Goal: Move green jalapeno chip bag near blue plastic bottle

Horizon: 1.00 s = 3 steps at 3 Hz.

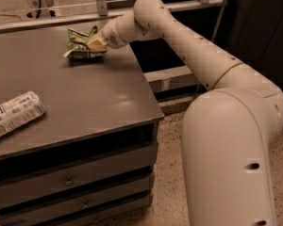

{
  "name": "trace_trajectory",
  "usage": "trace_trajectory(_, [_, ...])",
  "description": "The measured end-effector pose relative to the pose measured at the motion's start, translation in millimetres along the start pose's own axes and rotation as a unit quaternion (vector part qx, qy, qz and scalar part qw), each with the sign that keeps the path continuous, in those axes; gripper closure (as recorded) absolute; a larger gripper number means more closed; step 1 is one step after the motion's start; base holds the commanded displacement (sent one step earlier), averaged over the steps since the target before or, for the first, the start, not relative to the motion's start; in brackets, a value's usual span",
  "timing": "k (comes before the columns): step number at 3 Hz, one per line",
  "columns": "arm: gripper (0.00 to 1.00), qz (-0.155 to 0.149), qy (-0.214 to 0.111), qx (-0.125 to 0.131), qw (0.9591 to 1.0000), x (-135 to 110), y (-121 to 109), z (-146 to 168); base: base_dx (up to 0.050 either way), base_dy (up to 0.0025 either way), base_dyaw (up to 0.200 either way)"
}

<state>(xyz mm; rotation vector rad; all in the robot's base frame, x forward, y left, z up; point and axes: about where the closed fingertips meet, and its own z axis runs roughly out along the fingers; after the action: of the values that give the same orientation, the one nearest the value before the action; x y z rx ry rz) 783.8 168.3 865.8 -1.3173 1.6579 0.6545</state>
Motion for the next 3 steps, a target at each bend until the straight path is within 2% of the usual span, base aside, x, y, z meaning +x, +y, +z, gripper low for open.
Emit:
trace_trajectory(1, [1.00, -0.032, -0.035, -0.011, 0.9988, -33.2, 23.4, -40.4, 0.000, 0.00000, 0.000])
trace_trajectory(2, [1.00, -0.066, -0.063, -0.042, 0.9949, -52.2, 61.0, -78.2, 0.000, 0.00000, 0.000])
trace_trajectory(3, [1.00, -0.111, -0.083, -0.092, 0.9860, -46.3, 107.8, -95.3, 0.000, 0.00000, 0.000])
